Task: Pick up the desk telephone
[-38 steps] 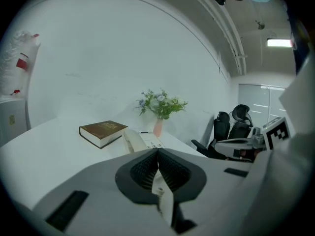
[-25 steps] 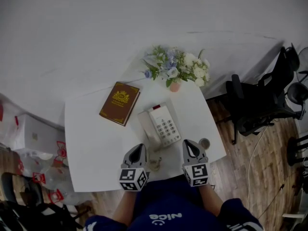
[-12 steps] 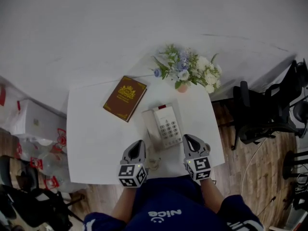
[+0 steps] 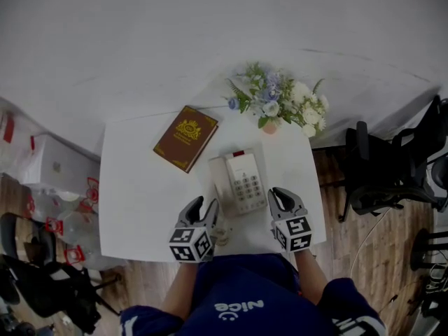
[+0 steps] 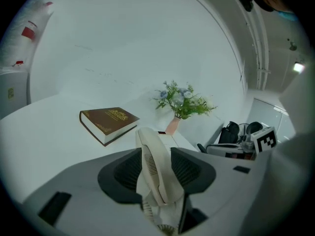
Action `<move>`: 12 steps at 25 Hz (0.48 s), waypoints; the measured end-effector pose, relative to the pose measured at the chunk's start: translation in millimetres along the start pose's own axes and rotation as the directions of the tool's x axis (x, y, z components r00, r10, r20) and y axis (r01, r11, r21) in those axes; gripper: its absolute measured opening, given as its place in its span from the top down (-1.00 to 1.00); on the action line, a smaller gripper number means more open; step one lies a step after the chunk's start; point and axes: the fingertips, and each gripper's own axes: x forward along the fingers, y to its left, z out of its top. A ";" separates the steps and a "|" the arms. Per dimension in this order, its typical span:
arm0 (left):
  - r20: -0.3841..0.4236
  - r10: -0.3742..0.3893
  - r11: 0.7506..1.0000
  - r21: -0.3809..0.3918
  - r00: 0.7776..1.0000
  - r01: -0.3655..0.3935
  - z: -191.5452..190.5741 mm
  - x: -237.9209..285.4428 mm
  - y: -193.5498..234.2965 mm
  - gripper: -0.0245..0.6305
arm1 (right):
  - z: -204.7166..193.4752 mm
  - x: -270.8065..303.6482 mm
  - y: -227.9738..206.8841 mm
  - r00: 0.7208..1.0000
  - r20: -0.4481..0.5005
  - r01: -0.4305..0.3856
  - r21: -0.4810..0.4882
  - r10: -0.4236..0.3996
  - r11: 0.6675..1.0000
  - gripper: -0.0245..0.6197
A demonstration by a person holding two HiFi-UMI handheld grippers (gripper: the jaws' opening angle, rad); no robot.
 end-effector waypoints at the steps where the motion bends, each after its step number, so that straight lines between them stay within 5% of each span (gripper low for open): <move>1: -0.012 -0.004 1.000 -0.017 1.000 0.003 -2.1 1.9 1.0 0.36 | -1.0 2.7 -1.3 1.000 -0.011 -0.014 0.005 0.014 1.000 0.76; 4: -0.047 -0.025 0.997 -0.079 0.999 0.021 -7.4 8.9 4.6 0.23 | -4.2 12.0 -3.9 0.996 -0.053 -0.070 0.040 0.072 0.997 0.40; 12: -0.143 -0.116 0.971 -0.223 0.983 0.083 -20.6 32.3 9.1 -0.12 | -13.6 36.5 -11.9 0.962 -0.163 -0.192 0.158 0.217 0.969 0.27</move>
